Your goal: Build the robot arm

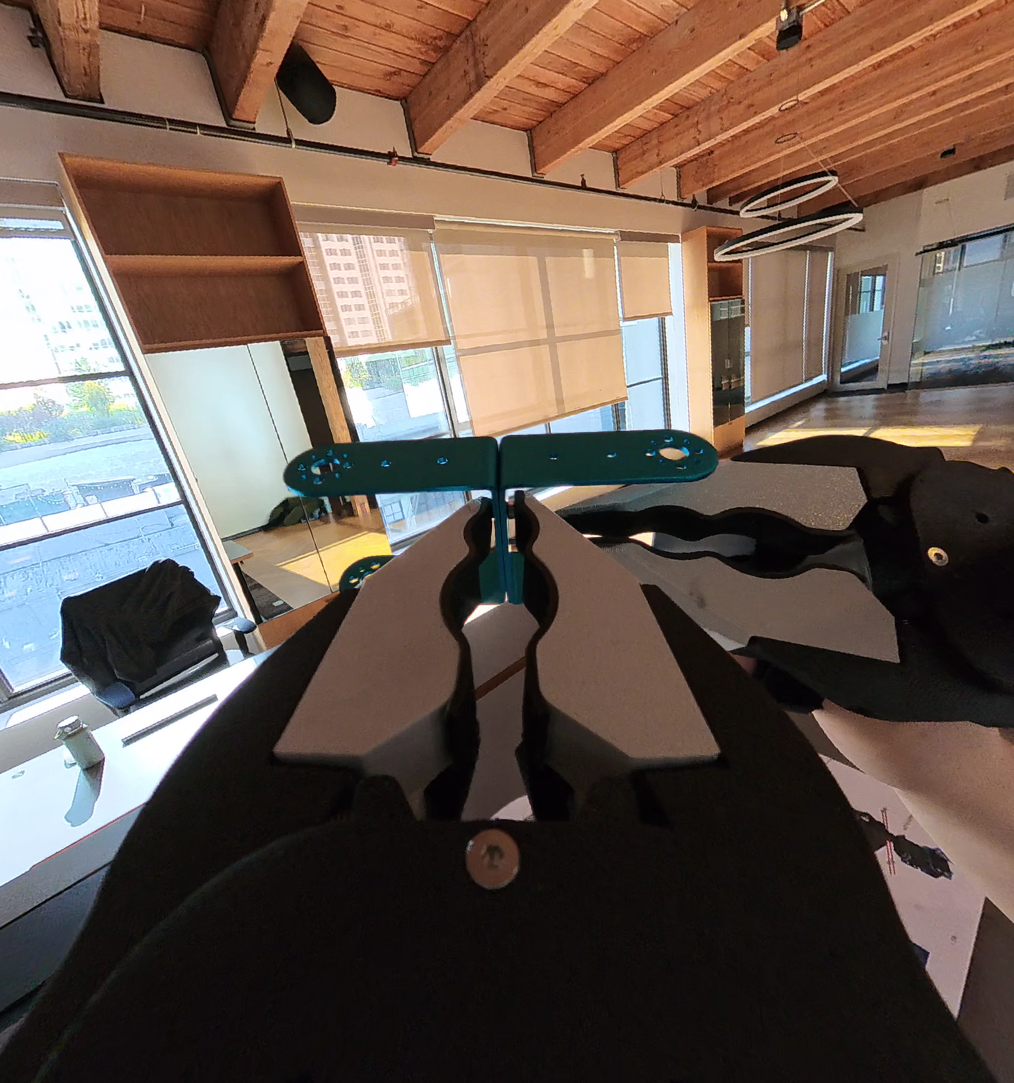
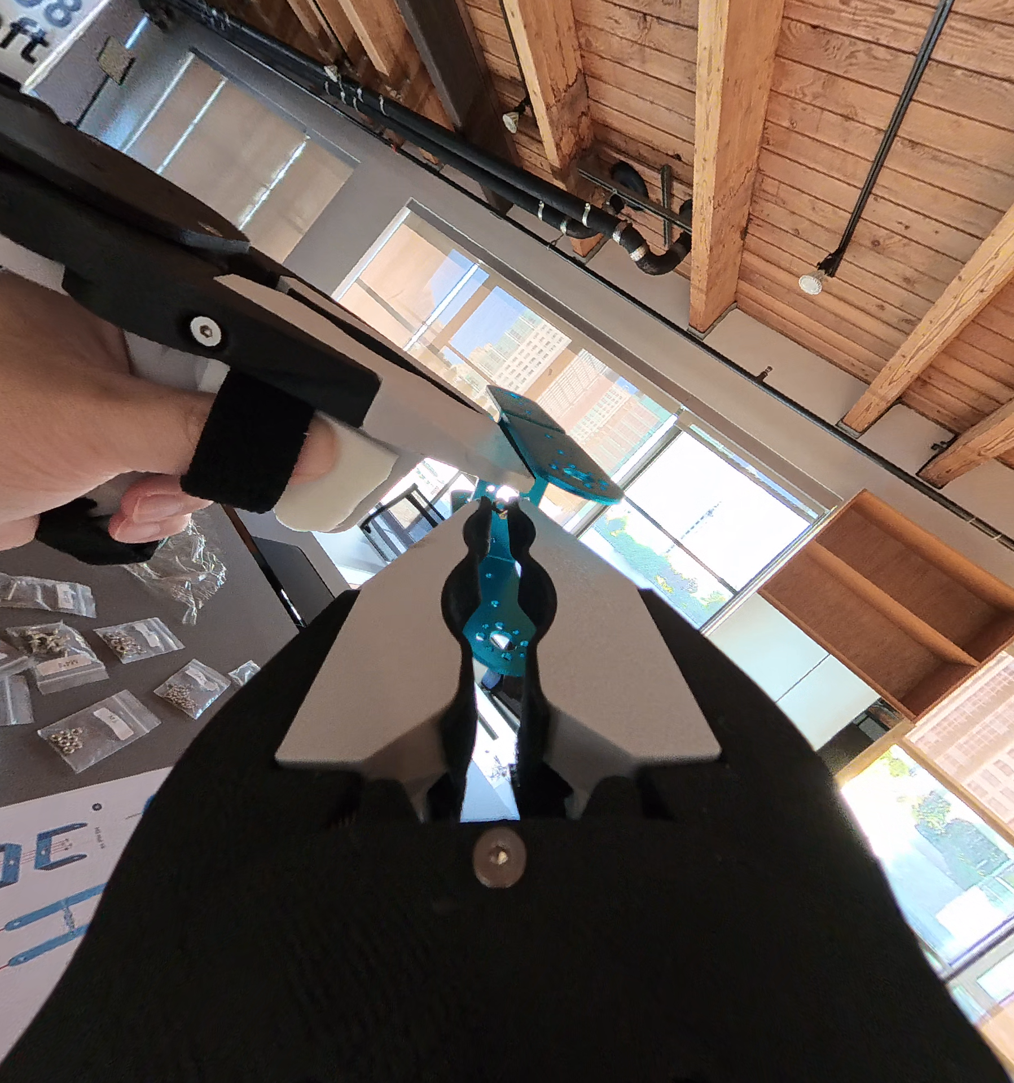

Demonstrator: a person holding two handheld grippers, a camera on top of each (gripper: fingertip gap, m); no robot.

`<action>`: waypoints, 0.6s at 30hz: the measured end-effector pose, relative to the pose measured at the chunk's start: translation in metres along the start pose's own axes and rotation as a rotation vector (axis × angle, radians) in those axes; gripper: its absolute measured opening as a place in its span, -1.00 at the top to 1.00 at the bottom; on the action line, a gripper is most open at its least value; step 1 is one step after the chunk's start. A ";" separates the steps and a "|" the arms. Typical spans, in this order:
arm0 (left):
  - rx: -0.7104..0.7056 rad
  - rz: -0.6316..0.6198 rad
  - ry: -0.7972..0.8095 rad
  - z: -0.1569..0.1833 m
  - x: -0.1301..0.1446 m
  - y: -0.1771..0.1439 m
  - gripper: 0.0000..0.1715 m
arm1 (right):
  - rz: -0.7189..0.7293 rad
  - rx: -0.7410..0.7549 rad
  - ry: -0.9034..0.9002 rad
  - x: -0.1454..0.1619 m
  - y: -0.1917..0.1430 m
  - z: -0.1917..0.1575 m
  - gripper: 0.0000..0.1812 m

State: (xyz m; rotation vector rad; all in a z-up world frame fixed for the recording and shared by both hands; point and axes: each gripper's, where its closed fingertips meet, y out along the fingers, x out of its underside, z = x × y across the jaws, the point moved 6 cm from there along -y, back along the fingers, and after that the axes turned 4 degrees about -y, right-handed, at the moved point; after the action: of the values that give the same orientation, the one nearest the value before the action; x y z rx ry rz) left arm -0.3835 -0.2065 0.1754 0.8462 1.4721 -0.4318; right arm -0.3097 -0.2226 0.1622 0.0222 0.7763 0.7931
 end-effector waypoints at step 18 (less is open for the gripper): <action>0.034 0.004 -0.042 0.000 0.003 0.003 0.94 | -0.062 -0.001 -0.110 0.004 -0.001 0.000 0.95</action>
State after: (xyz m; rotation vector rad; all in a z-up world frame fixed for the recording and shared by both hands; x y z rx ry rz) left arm -0.3810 -0.2044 0.1735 0.8622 1.4276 -0.4704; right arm -0.3074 -0.2211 0.1597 0.0405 0.6699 0.7272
